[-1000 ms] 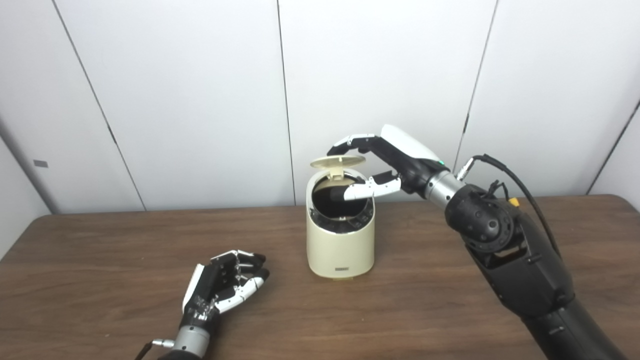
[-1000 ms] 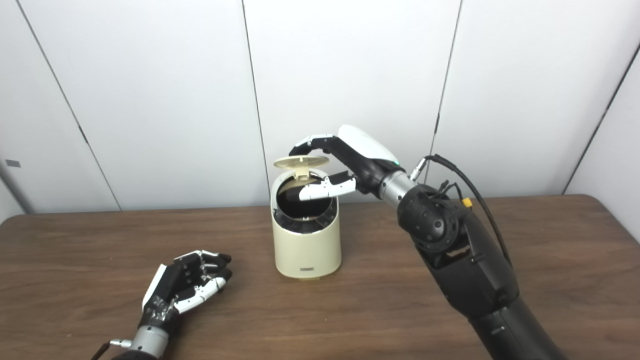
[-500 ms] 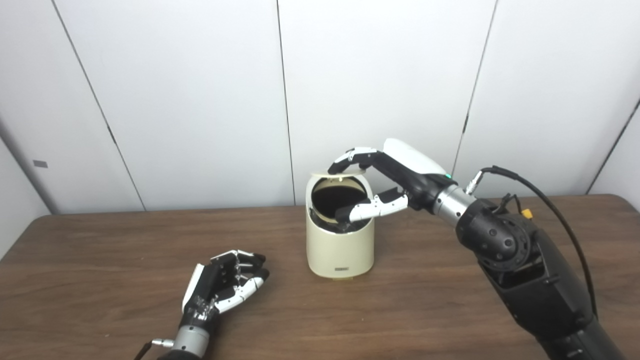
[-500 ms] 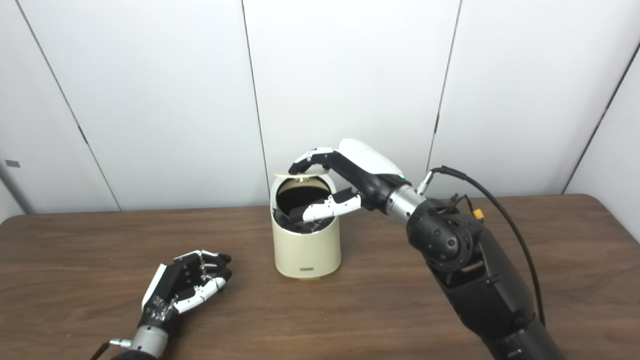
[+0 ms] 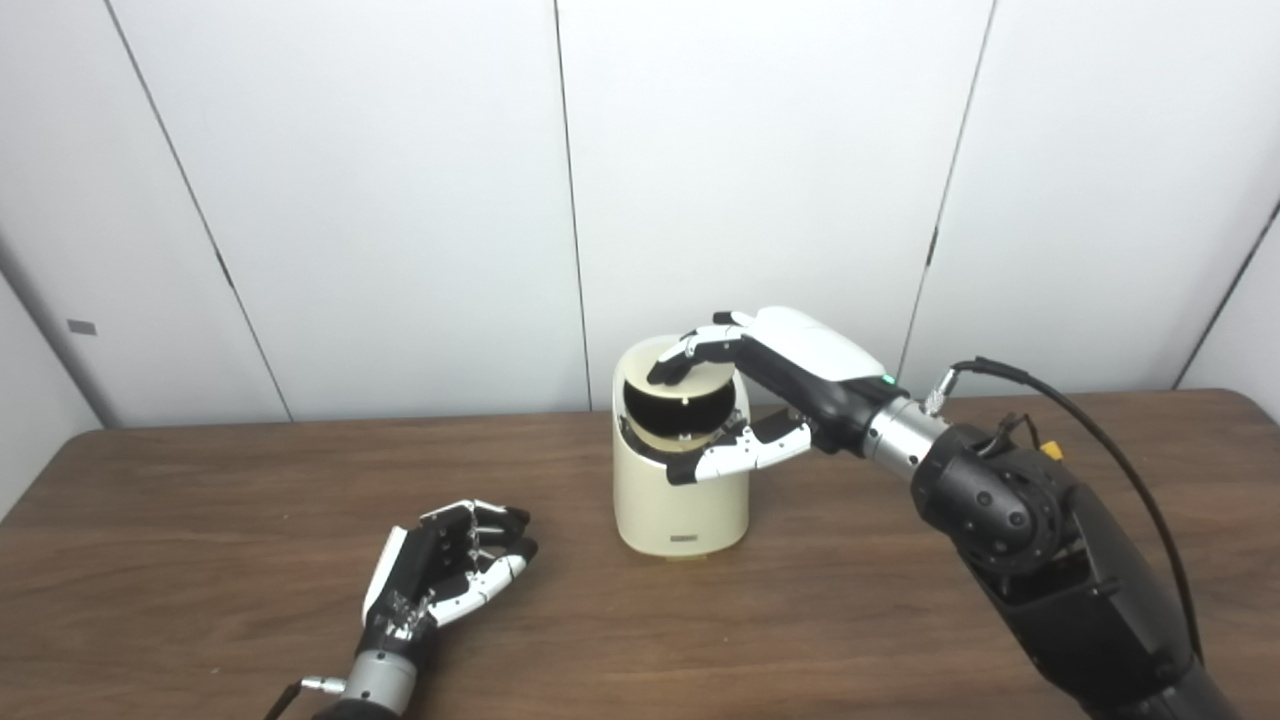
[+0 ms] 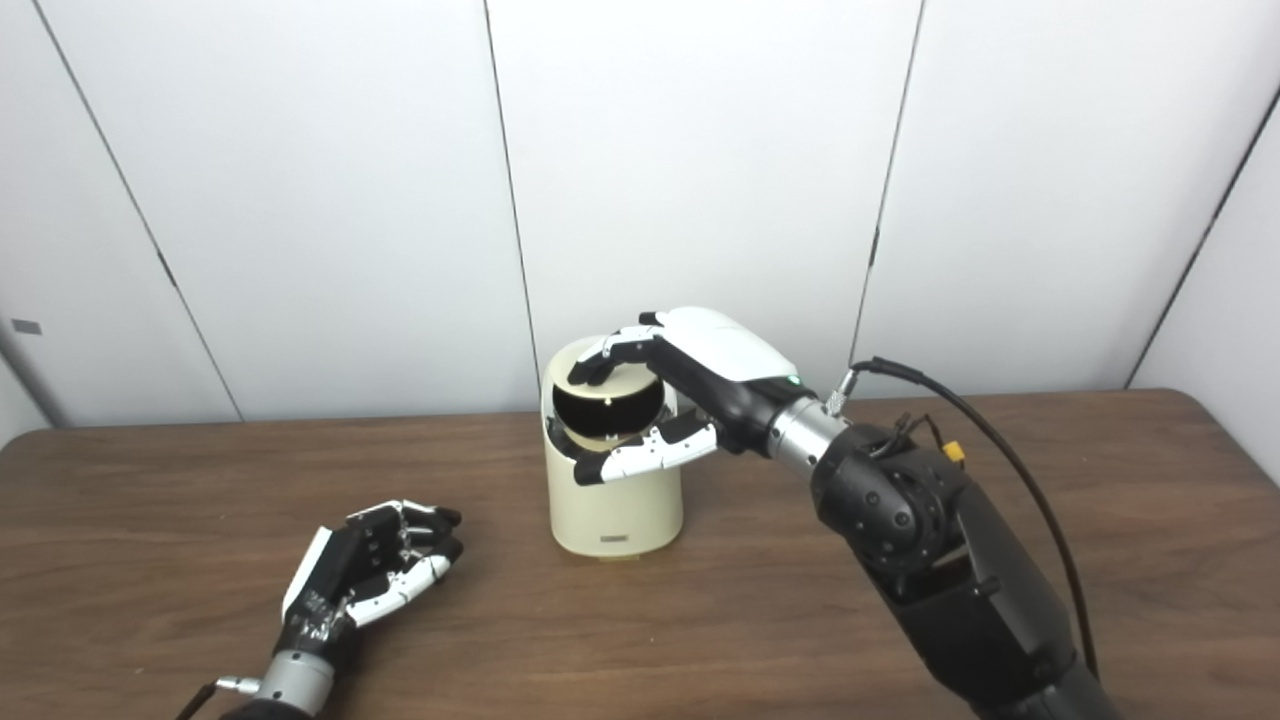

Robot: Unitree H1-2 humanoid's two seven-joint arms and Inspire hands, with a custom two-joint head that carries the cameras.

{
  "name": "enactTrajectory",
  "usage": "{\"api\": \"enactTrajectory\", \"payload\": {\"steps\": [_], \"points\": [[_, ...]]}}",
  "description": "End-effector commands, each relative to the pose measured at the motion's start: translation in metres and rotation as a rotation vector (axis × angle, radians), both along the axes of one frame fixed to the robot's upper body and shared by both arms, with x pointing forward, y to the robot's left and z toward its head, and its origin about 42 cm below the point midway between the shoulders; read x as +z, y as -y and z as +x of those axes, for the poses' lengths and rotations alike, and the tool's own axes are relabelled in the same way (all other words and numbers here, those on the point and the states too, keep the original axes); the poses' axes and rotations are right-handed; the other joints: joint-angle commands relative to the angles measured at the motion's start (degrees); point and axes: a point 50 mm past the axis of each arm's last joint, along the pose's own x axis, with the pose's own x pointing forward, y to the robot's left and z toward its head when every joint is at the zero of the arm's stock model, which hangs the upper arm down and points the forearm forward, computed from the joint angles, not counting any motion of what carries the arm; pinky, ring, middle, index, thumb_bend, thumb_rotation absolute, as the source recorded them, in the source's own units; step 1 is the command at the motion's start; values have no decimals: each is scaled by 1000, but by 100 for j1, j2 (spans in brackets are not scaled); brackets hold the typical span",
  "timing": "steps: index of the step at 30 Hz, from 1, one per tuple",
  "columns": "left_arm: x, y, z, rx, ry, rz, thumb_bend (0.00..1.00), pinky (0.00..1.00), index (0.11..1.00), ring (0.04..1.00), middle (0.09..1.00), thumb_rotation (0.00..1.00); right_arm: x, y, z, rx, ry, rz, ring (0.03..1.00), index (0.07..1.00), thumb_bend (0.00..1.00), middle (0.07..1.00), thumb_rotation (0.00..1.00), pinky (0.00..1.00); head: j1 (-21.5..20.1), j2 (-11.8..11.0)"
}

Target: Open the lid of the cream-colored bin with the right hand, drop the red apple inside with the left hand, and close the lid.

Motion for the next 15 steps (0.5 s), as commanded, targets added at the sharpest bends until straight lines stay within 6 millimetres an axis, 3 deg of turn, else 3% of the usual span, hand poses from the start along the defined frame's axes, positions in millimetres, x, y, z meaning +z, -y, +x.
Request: {"api": "enactTrajectory", "payload": {"steps": [1,8,15], "points": [[20,-1,7,-4,75,18,505,425,498,601,666,68,18,1,-2,21,71,-10,893,726,652,737,660,927,-9,26],[19,-2,7,4,71,23,505,417,498,598,669,67,13,4,-1,8,59,-32,909,734,650,743,660,849,-9,26],[18,-3,5,2,72,18,505,408,498,591,667,67,11,7,0,1,76,-64,944,733,649,732,658,977,-18,81]]}}
